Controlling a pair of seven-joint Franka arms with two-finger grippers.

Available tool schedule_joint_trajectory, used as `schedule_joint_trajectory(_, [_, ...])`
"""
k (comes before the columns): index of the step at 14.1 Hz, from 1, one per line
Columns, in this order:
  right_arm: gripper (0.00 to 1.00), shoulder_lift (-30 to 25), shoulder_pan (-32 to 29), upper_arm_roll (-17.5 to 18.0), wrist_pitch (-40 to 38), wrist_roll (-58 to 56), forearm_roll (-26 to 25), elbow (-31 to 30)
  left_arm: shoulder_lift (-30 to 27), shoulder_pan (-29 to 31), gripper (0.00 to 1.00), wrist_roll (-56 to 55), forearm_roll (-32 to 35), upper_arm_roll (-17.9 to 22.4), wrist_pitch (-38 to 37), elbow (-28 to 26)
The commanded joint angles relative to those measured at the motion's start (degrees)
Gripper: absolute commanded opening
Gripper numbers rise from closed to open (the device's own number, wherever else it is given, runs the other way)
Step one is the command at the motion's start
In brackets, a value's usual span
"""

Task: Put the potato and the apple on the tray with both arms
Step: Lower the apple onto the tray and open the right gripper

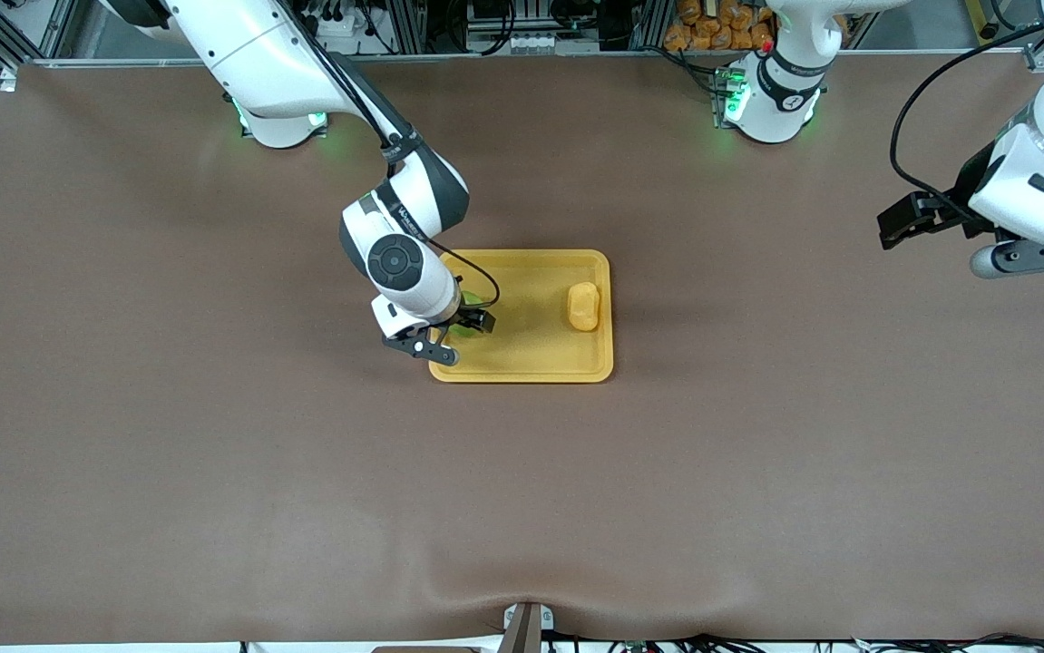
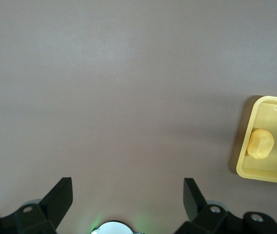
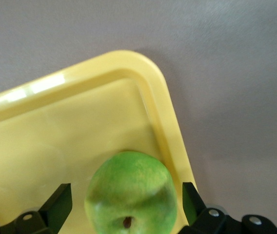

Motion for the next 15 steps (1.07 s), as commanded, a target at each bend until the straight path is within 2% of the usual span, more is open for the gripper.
schedule_joint_trajectory(1, [1.0,-2.0,-0.6,-0.7,-5.1,0.8,0.0,2.7,-2.9,-1.0,1.0,3.9,-2.1,3.0,-0.2,-2.6])
schedule_joint_trajectory(4, [1.0,-2.1,-2.5,-0.9,-9.6,0.6,0.0,7.4,-4.6,-1.0,1.0,6.3,-3.7,4.9,-0.2,-3.5])
schedule_joint_trajectory(7, [1.0,-2.0,-6.1,-0.8,-15.6,-0.2,0.2,13.3,-5.6,-1.0,1.0,6.5,-4.2,5.0,-0.2,-4.2])
schedule_joint_trajectory(15, [1.0,-3.6,-13.5,-0.9,-26.7,0.3,0.0,19.9,-6.1,-0.7,1.0,7.6,-4.0,4.4,-0.9,-4.0])
